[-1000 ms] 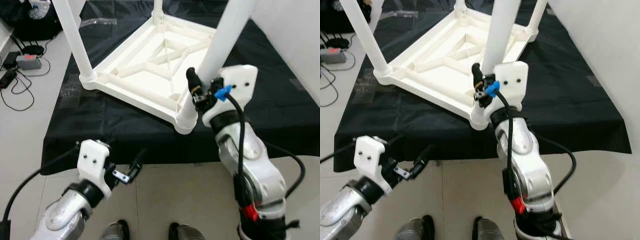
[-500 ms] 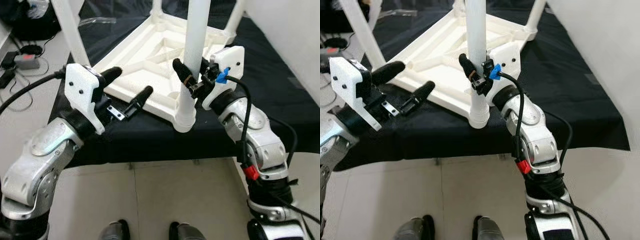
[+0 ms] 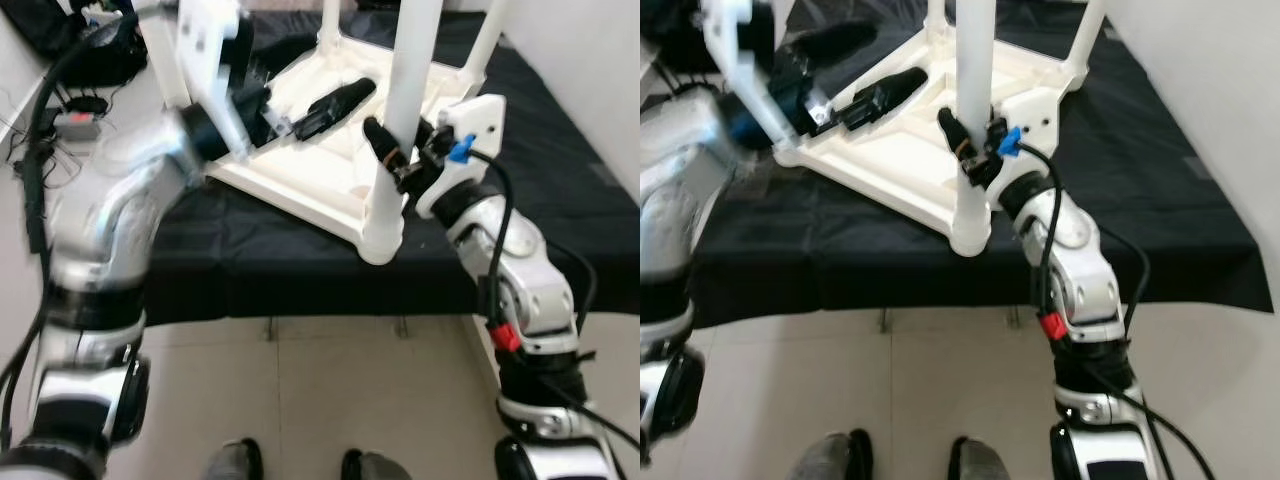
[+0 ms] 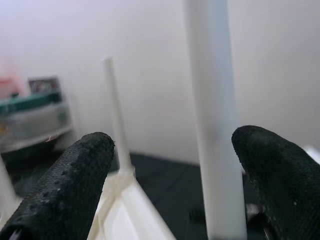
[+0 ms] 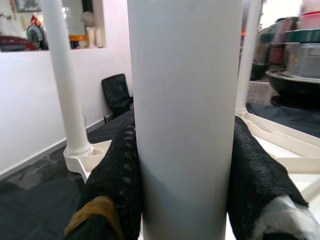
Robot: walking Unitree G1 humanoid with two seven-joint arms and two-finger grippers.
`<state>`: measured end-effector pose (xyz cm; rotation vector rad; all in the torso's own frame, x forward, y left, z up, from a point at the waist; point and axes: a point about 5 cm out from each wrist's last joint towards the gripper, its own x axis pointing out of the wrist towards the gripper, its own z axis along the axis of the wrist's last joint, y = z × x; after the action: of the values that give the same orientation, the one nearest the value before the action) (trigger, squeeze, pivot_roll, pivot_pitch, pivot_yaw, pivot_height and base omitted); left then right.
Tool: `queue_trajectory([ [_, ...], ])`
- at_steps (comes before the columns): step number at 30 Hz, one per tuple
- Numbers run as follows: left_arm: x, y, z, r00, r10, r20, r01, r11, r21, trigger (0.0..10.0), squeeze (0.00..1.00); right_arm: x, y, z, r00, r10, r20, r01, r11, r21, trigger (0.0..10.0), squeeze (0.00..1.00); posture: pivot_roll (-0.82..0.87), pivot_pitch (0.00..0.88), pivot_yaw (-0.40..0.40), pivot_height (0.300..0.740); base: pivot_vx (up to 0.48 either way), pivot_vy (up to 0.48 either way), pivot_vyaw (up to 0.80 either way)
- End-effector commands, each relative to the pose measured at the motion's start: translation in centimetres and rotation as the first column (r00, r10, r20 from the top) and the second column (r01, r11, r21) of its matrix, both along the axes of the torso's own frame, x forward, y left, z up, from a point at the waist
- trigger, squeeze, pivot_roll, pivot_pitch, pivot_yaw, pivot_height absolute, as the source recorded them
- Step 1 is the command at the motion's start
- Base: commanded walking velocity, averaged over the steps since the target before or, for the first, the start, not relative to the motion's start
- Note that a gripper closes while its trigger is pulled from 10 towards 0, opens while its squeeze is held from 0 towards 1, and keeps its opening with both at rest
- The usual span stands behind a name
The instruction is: Building children table
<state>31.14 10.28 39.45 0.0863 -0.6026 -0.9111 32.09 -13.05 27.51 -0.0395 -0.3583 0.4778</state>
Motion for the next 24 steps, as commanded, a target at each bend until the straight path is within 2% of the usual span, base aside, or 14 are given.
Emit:
queue_trajectory([
  [1,0.8,-0.3,-0.1,1.0,-0.002,-0.028,0.003,1.0,0.009,10.0,0.0,0.0,0.3,-1.5,0.998,0.02,-0.067,-0.019,1.0,0.014,0.0,0.0,-0.06,0.168,-0.011,0.74,0.0,0.0,0.0],
  [4,3.0,-1.0,0.9,0.989,-0.046,-0.137,0.046,0.999,-0.009,10.0,0.0,-0.4,0.6,-1.6,0.997,0.033,-0.064,-0.031,0.999,0.033,0.0,0.0,-0.06,0.179,0.002,0.74,0.0,0.0,0.0],
  [10,3.5,-1.4,1.1,0.982,-0.083,-0.17,0.081,0.997,-0.013,10.0,0.0,-0.6,0.7,-1.6,0.997,0.035,-0.062,-0.033,0.999,0.035,0.0,0.0,-0.06,0.183,0.007,0.74,0.0,0.0,0.0],
  [12,3.6,-3.3,1.5,0.932,-0.265,-0.245,0.272,0.962,-0.008,10.0,0.0,-0.9,1.1,-1.6,0.997,0.043,-0.059,-0.041,0.998,0.043,0.0,0.0,-0.06,0.196,0.016,0.74,0.0,0.0,0.0],
  [13,3.6,-3.3,1.5,0.932,-0.265,-0.245,0.272,0.962,-0.008,10.0,0.0,-0.9,1.1,-1.6,0.997,0.043,-0.059,-0.041,0.998,0.043,0.0,0.0,-0.06,0.196,0.016,0.74,0.0,0.0,0.0],
  [16,3.1,-4.3,1.9,0.87,-0.411,-0.274,0.431,0.902,0.015,10.0,0.0,-1.0,1.2,-1.5,0.997,0.045,-0.056,-0.042,0.998,0.047,0.0,0.0,-0.06,0.204,0.02,0.74,0.0,0.0,0.0],
  [19,3.0,-4.4,2.0,0.859,-0.431,-0.275,0.453,0.891,0.02,10.0,0.0,-1.0,1.1,-1.5,0.997,0.044,-0.056,-0.042,0.998,0.048,0.0,0.0,-0.06,0.204,0.02,0.74,0.0,0.0,0.0],
  [20,2.8,-4.4,1.9,0.843,-0.457,-0.283,0.485,0.874,0.035,10.0,0.0,-1.0,1.1,-1.5,0.997,0.044,-0.056,-0.042,0.998,0.049,0.0,0.0,-0.06,0.207,0.021,0.74,0.0,0.0,0.0],
  [22,2.8,-4.4,1.9,0.843,-0.457,-0.283,0.485,0.874,0.035,10.0,0.0,-1.0,1.1,-1.5,0.997,0.044,-0.056,-0.042,0.998,0.049,0.0,0.0,-0.06,0.207,0.021,0.74,0.0,0.0,0.0],
  [23,2.7,-4.6,1.6,0.83,-0.476,-0.292,0.518,0.851,0.086,10.0,0.0,-1.0,1.2,-1.6,0.997,0.048,-0.06,-0.045,0.998,0.052,0.0,0.0,-0.06,0.207,0.021,0.74,0.0,0.0,0.0],
  [24,2.7,-4.6,1.6,0.83,-0.476,-0.292,0.518,0.851,0.086,10.0,0.0,-1.0,1.2,-1.6,0.997,0.048,-0.06,-0.045,0.998,0.052,0.0,0.0,-0.06,0.207,0.021,0.74,0.0,0.0,0.0],
])
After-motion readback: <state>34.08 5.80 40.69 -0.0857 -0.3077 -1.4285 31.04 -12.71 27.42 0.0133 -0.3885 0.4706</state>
